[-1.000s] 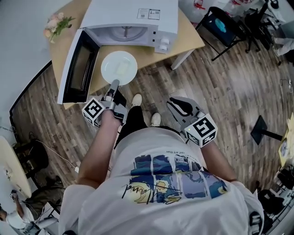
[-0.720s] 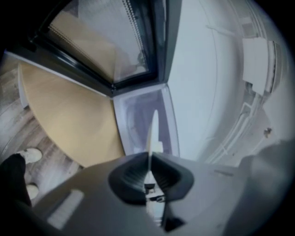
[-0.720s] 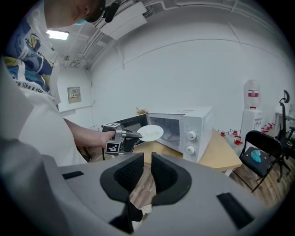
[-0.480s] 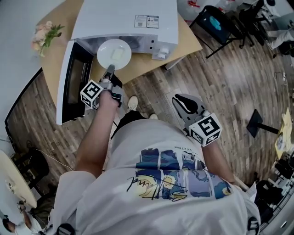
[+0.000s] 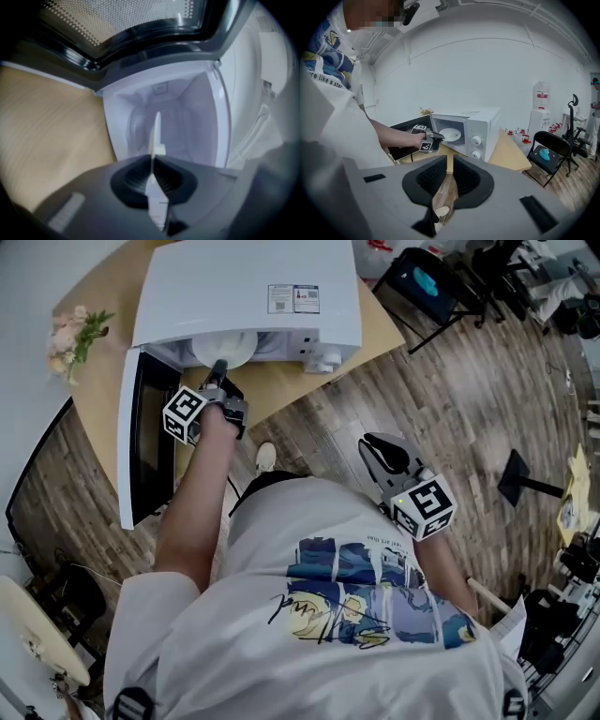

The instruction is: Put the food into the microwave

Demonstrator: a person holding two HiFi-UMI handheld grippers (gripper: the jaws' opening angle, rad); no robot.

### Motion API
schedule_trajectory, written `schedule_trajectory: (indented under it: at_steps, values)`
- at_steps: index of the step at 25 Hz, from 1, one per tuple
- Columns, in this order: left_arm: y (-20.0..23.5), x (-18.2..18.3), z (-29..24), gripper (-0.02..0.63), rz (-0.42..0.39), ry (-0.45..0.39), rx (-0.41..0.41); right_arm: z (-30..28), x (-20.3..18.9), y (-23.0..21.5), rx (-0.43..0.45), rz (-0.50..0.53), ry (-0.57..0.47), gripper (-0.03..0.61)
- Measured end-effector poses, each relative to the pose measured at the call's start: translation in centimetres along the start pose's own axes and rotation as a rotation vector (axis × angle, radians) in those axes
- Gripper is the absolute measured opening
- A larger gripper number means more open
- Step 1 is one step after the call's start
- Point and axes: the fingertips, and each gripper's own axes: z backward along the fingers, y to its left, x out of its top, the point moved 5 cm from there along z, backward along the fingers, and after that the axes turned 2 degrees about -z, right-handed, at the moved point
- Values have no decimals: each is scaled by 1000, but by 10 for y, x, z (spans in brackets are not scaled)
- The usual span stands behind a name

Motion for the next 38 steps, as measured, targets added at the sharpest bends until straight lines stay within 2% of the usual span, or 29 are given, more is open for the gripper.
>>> schedule_trajectory:
  at_steps: [11, 25, 27, 38]
  values:
    - [2, 11, -42, 21, -5, 33, 34, -5, 0, -7, -74, -45, 21, 35]
    - [7, 17, -67, 23, -28, 66, 109, -4, -1, -7, -137, -86, 11, 35]
    - [5, 18, -69, 23, -78, 77, 145, -4, -2, -7, -136, -90, 16, 35]
    - [-8, 24, -72, 101, -547, 114, 360, -3, -4, -5, -129, -102, 20, 35]
